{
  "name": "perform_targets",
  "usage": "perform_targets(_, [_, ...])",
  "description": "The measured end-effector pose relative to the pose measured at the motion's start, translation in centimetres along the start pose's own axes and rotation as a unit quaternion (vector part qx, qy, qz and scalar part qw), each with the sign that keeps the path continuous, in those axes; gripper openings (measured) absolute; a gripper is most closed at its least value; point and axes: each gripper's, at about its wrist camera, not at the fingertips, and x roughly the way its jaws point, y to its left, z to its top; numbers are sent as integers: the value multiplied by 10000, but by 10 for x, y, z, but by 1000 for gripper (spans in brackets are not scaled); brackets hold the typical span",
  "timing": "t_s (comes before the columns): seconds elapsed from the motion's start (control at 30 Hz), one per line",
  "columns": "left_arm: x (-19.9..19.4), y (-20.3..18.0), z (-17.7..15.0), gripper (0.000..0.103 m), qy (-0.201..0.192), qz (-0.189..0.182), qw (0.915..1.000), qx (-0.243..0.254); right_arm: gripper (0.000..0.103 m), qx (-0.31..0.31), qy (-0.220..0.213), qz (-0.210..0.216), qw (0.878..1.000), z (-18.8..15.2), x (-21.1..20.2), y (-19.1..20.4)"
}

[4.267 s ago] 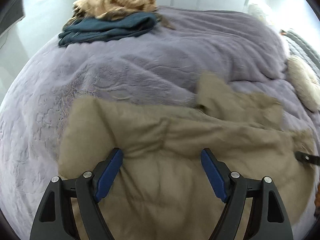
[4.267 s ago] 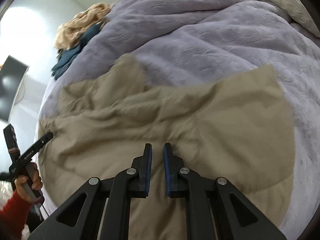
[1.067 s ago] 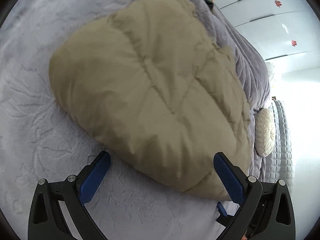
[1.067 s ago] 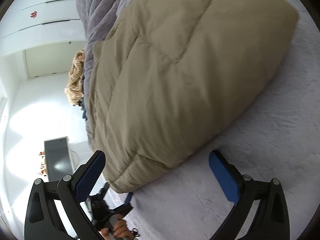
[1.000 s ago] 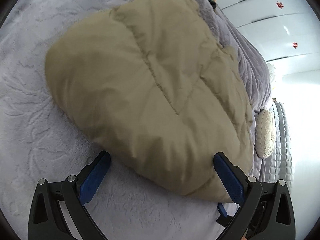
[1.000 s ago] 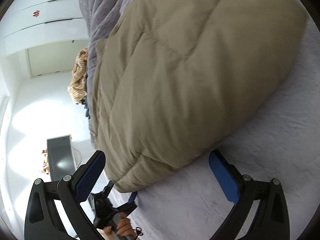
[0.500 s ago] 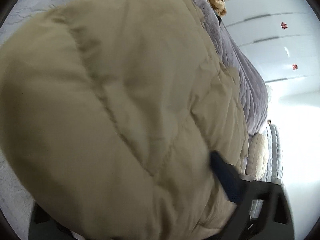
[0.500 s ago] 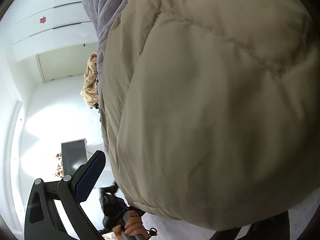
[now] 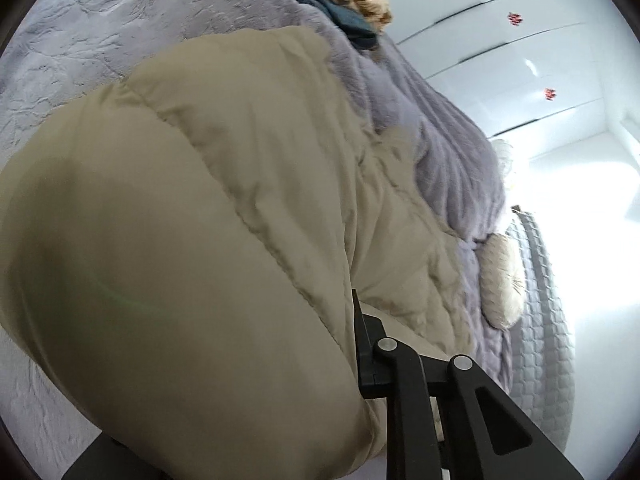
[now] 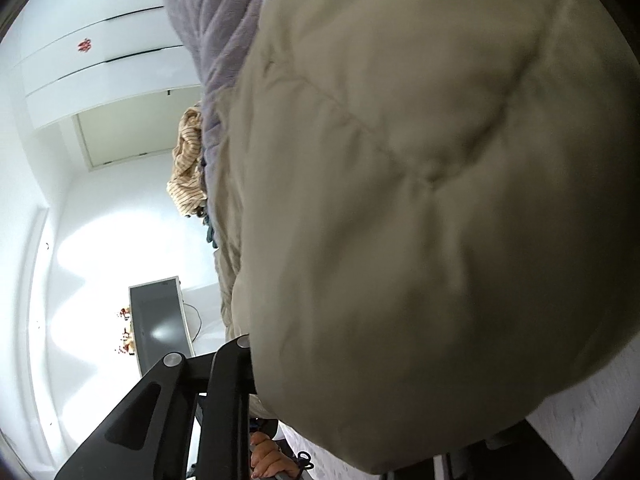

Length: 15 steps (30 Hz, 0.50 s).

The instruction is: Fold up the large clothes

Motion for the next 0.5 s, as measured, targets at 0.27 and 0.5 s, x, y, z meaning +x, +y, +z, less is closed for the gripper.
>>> perform_targets(0.27, [-37,-2,-29,22,317,-252,9987,309,25,-288,77,-89,9995,-44,-34,0])
perform_targets(0.5, [-89,31,-78,22,813,-344,9954,368,25,-231,43,-244,9994,-101,-71,-17])
